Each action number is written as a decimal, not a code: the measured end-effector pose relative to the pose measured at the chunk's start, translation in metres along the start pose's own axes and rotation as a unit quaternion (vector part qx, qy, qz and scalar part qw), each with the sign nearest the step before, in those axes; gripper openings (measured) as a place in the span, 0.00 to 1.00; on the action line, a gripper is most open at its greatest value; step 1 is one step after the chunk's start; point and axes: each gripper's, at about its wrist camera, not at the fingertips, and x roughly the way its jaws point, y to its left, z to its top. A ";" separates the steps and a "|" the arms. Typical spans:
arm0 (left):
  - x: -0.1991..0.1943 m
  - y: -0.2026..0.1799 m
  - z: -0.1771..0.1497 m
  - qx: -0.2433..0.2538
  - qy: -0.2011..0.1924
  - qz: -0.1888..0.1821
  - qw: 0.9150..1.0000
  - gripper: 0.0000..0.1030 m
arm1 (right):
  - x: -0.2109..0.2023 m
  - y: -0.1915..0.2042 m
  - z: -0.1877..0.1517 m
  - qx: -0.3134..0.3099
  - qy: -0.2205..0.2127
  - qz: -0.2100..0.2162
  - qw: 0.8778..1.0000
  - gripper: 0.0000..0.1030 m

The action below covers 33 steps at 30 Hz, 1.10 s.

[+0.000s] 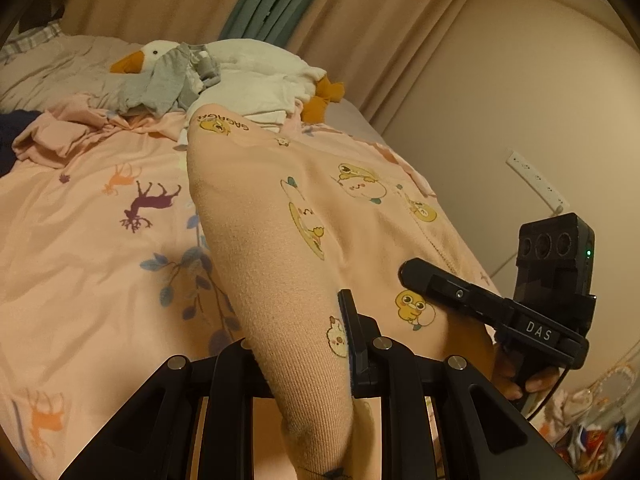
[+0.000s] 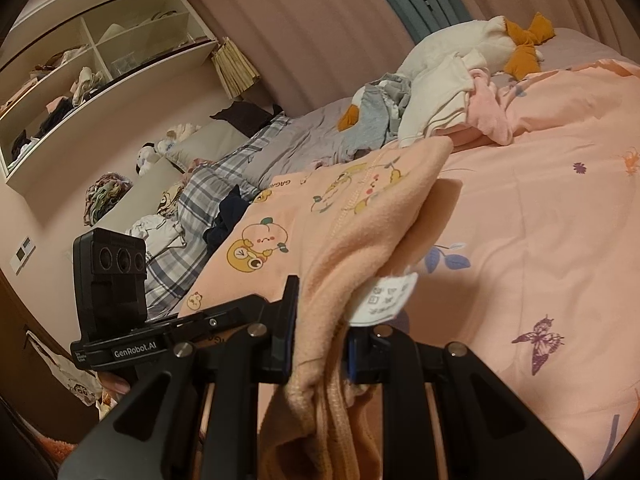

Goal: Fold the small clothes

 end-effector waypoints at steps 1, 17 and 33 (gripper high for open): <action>-0.002 0.000 0.001 0.002 -0.001 0.002 1.000 0.18 | 0.001 0.002 0.000 -0.002 0.001 0.000 1.000 0.19; -0.017 0.020 0.010 -0.014 -0.002 0.019 1.000 0.18 | 0.022 0.025 0.006 -0.024 0.019 -0.002 1.000 0.19; -0.015 0.041 0.011 -0.031 0.001 0.045 0.999 0.18 | 0.051 0.033 0.007 -0.031 0.034 -0.004 0.999 0.19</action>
